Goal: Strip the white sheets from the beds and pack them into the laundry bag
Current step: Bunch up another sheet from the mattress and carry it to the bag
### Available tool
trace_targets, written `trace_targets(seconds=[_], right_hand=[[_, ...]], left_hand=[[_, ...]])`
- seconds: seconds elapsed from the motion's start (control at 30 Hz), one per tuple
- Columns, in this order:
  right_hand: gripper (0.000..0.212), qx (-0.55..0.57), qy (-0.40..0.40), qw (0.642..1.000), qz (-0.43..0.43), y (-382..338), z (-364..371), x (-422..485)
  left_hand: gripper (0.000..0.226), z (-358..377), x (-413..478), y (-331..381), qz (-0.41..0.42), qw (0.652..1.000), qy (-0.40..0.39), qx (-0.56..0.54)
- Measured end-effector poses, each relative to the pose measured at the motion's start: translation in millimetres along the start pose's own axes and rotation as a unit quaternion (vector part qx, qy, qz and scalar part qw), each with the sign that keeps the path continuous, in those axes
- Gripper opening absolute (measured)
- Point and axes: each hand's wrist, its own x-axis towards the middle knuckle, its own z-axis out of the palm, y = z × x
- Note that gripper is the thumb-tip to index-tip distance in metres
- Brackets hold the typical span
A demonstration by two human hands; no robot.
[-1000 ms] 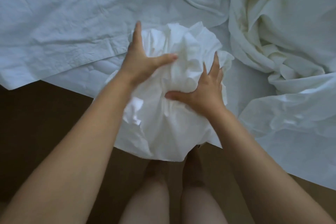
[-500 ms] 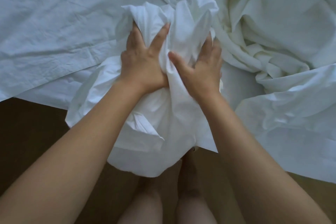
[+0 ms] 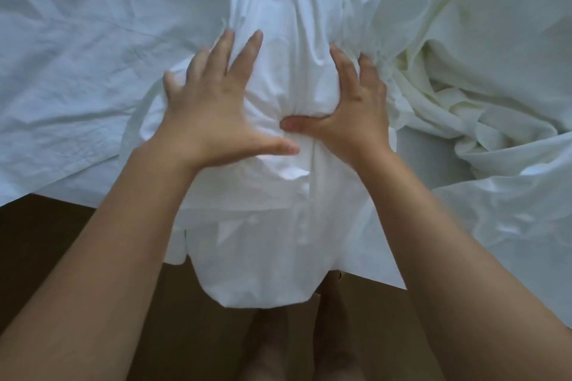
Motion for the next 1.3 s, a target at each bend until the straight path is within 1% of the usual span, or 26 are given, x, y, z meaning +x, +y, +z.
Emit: trace_targets(seconds=[0.03,0.1,0.17,0.23,0.27,0.33,0.4,0.47,0.57,0.67,0.7,0.77,0.83,0.87,0.97,1.03,1.07,1.13,1.17,1.23,1.3], right_hand=[[0.115,0.006,-0.001,1.000,0.001,-1.1,-1.9,4.7],[0.115,0.011,-0.005,1.000,-0.005,-2.8,-4.4,10.6],[0.116,0.014,-0.005,1.000,-0.012,-0.7,-7.6,12.3],[0.120,0.030,0.012,0.999,-0.008,3.4,-11.0,12.1],[0.124,0.041,0.035,0.999,-0.005,5.2,-10.4,9.6],[0.127,0.069,0.108,0.992,0.011,7.2,-2.1,-2.6],[0.123,0.126,0.180,0.975,0.045,7.7,14.3,-24.1],[0.122,0.161,0.195,0.964,0.077,9.0,32.4,-46.4],[0.133,0.144,0.147,0.972,0.110,13.3,41.1,-50.8],[0.140,0.167,0.124,0.975,0.082,13.2,35.2,-26.8],[0.140,0.180,0.121,0.974,0.070,11.1,31.4,-18.6],[0.134,0.191,0.118,0.973,0.056,5.1,22.6,-3.2],[0.126,0.191,0.118,0.973,0.050,-1.8,14.7,9.2],[0.123,0.195,0.119,0.972,0.049,-5.3,10.8,13.4],[0.111,0.197,0.109,0.973,0.060,-11.2,-1.8,13.3],[0.101,0.189,0.075,0.977,0.069,-11.8,-16.8,3.5],[0.097,0.181,0.052,0.979,0.073,-12.2,-26.4,-3.5],[0.091,0.158,-0.004,0.984,0.081,-11.4,-44.2,-22.8],[0.090,0.147,-0.029,0.985,0.088,-9.5,-50.6,-34.0],[0.093,0.137,-0.071,0.982,0.108,-2.4,-58.3,-55.4],[0.099,0.140,-0.118,0.973,0.138,4.9,-61.3,-70.6]], left_hand=[[0.138,6.3,-9.5,-3.2,-0.021,1.000,-0.017,0.004],[0.146,21.0,-16.9,-6.2,-0.047,0.997,-0.016,-0.055],[0.147,35.2,-11.8,-2.5,-0.039,0.992,0.033,-0.114],[0.141,46.8,-3.1,6.1,-0.025,0.985,0.093,-0.141],[0.138,51.6,0.7,9.9,-0.023,0.983,0.119,-0.141],[0.134,58.8,5.6,13.0,-0.022,0.980,0.152,-0.125],[0.132,62.7,10.2,8.9,-0.010,0.974,0.178,-0.142],[0.136,66.2,11.6,-0.2,-0.003,0.960,0.204,-0.194],[0.148,71.4,14.3,-13.3,-0.036,0.947,0.195,-0.254],[0.155,66.3,28.4,-24.2,-0.060,0.938,0.167,-0.299],[0.153,61.9,36.2,-27.3,-0.062,0.936,0.161,-0.308],[0.141,49.5,54.2,-31.7,-0.063,0.932,0.125,-0.334],[0.126,38.7,66.1,-32.0,-0.062,0.915,0.088,-0.389],[0.120,33.1,68.3,-30.1,-0.067,0.909,0.084,-0.402],[0.104,18.1,60.2,-15.7,-0.108,0.917,0.110,-0.367],[0.095,13.5,42.5,-5.9,-0.145,0.926,0.118,-0.327],[0.094,11.4,30.5,-0.9,-0.164,0.926,0.113,-0.320],[0.099,10.8,2.3,10.2,-0.205,0.920,0.090,-0.322],[0.098,11.8,-12.9,15.0,-0.226,0.920,0.071,-0.314],[0.092,12.4,-41.6,22.7,-0.249,0.924,0.038,-0.288],[0.100,10.4,-60.2,26.1,-0.251,0.925,0.006,-0.284]])
